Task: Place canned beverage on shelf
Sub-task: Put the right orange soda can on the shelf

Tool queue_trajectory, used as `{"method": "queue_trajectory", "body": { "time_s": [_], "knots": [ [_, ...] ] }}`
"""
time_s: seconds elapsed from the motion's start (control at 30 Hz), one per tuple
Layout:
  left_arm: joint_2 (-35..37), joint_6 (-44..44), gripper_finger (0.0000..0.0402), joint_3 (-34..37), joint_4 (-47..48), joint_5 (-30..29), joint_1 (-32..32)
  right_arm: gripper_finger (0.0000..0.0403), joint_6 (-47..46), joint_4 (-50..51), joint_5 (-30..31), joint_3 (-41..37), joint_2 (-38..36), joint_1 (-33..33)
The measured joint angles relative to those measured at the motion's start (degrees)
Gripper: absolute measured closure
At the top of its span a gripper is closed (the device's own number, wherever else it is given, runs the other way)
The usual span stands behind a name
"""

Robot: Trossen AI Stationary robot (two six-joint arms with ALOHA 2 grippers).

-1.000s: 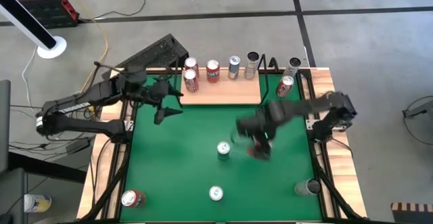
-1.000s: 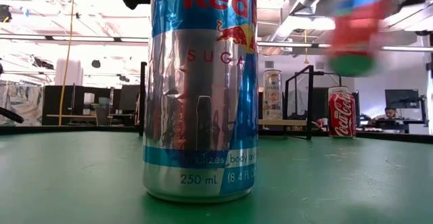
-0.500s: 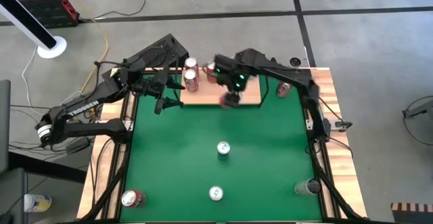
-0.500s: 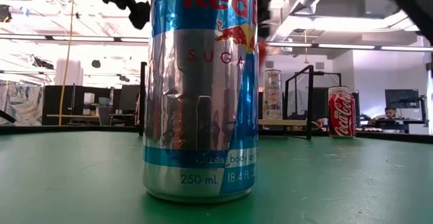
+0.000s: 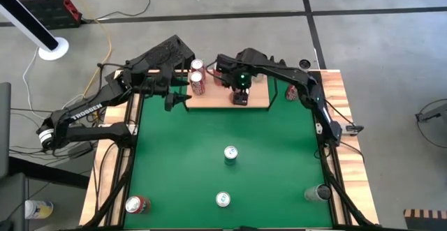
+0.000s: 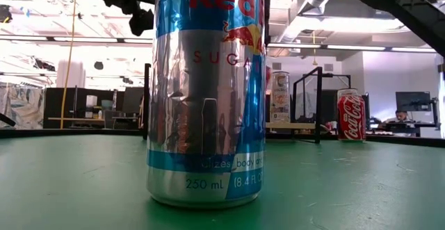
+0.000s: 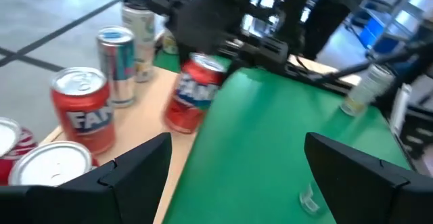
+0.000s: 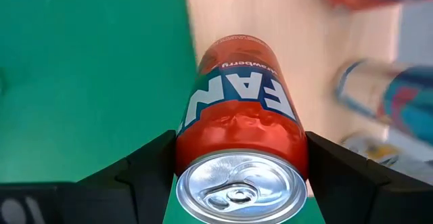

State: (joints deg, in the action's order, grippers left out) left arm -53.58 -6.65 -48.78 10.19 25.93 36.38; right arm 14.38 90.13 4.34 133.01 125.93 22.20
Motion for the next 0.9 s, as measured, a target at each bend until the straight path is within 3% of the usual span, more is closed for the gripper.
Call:
{"method": "queue_trajectory", "body": {
  "time_s": [0.33,0.7,0.9],
  "knots": [
    [0.00,-2.21,0.0080,-0.02,-4.47,-5.56,0.00,0.0096,1.11,-0.02,0.14,-0.06,1.21,2.58],
    [-0.02,-3.89,0.0080,-0.02,-5.84,-5.76,0.00,0.0095,2.82,-1.32,0.13,0.09,2.28,3.31],
    [-0.02,-3.94,0.0080,-0.02,-5.72,-5.64,-0.02,0.0038,2.78,-2.27,0.10,0.03,2.39,3.31]
  ]
}}
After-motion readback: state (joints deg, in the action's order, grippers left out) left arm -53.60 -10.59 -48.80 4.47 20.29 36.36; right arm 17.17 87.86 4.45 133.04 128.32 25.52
